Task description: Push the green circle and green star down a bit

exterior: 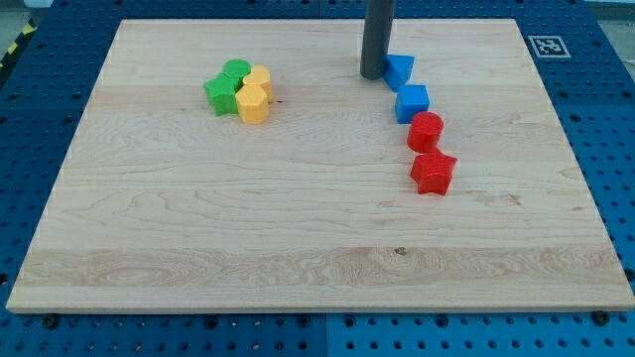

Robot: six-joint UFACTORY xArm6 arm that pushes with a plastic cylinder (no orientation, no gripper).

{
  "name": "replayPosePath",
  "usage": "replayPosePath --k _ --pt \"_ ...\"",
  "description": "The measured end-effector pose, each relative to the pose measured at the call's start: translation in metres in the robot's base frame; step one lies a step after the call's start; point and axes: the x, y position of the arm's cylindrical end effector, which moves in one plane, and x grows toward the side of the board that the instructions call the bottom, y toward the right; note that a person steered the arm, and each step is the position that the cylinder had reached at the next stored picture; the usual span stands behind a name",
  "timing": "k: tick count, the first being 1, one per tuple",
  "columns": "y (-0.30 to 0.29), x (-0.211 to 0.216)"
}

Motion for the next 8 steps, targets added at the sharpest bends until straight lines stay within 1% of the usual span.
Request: replayPosePath --k 4,5,8 --pt "0.005 -0.004" --pt "-0.024 -0.017" --pt "-0.032 -0.013"
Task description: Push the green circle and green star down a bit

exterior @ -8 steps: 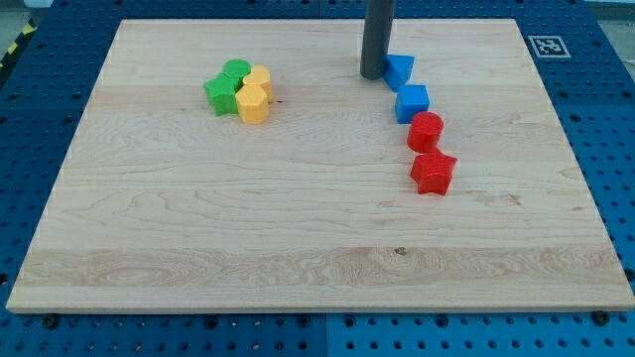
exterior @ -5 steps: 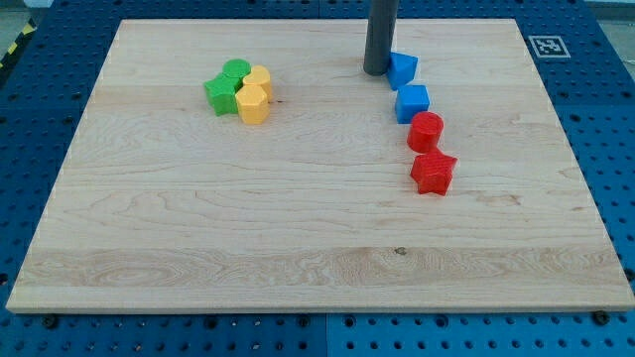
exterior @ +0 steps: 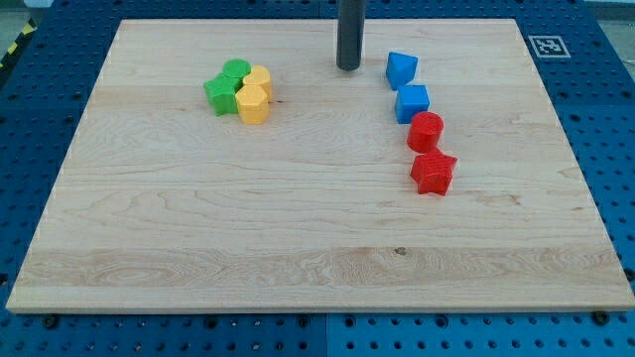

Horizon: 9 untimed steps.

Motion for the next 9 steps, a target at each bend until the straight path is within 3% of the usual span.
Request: replayPosePath --k 1,3,9 --pt "-0.010 0.000" --pt "-0.125 0.000" --pt "-0.132 0.025"
